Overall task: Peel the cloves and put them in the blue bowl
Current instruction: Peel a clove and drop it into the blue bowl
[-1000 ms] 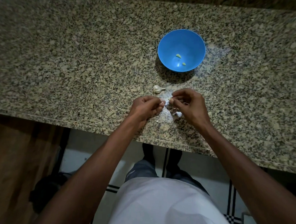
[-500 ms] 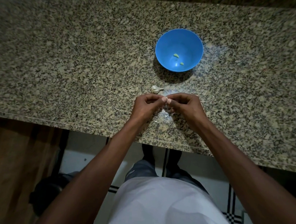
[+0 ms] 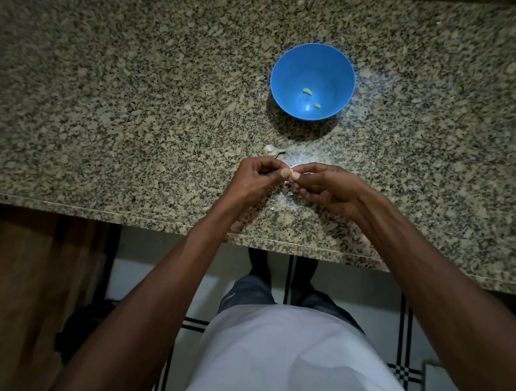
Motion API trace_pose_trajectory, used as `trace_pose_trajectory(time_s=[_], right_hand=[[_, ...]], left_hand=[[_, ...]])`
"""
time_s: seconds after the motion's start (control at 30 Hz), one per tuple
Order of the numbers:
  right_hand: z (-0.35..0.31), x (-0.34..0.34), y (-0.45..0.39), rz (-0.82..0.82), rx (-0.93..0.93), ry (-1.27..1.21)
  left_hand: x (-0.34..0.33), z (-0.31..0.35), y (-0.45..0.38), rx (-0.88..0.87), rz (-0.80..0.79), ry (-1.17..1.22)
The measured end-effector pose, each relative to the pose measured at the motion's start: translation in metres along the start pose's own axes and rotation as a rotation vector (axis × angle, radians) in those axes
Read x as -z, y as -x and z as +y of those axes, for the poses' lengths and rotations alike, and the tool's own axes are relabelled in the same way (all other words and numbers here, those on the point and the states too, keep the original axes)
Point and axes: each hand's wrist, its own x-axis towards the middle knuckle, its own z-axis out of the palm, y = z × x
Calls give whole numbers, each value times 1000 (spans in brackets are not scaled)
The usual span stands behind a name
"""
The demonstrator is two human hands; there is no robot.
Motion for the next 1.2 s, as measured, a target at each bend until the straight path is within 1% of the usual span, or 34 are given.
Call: trace_pose_trajectory(time_s=[0.17, 0.23, 0.3, 0.37, 0.53, 0.77, 0.87, 1.03, 1.1, 1.2], right_hand=[[-4, 1, 0, -53, -51, -97], [-4, 0, 0, -62, -46, -114], [-2, -2, 0, -26, -4, -80], [1, -4, 0, 45, 88, -4], [6, -8, 2, 187, 378, 377], [9, -8, -2, 234, 540, 623], [12, -11, -1, 256, 555, 596], [20, -10, -2, 217, 518, 437], [21, -9, -2, 240, 541, 441], [20, -8, -3, 276, 553, 493]], left_hand=[[2, 1, 0, 24, -55, 82], [-1, 2, 1, 26, -44, 102], [-4, 2, 3, 35, -6, 88], [-8, 0, 4, 31, 49, 53], [-15, -5, 5, -20, 138, -58], [-16, -4, 8, -80, 170, -87], [-16, -6, 9, -96, 200, -75], [-13, -11, 10, -122, 216, -55], [-13, -12, 11, -139, 184, -23], [-14, -12, 14, -99, 147, 54]])
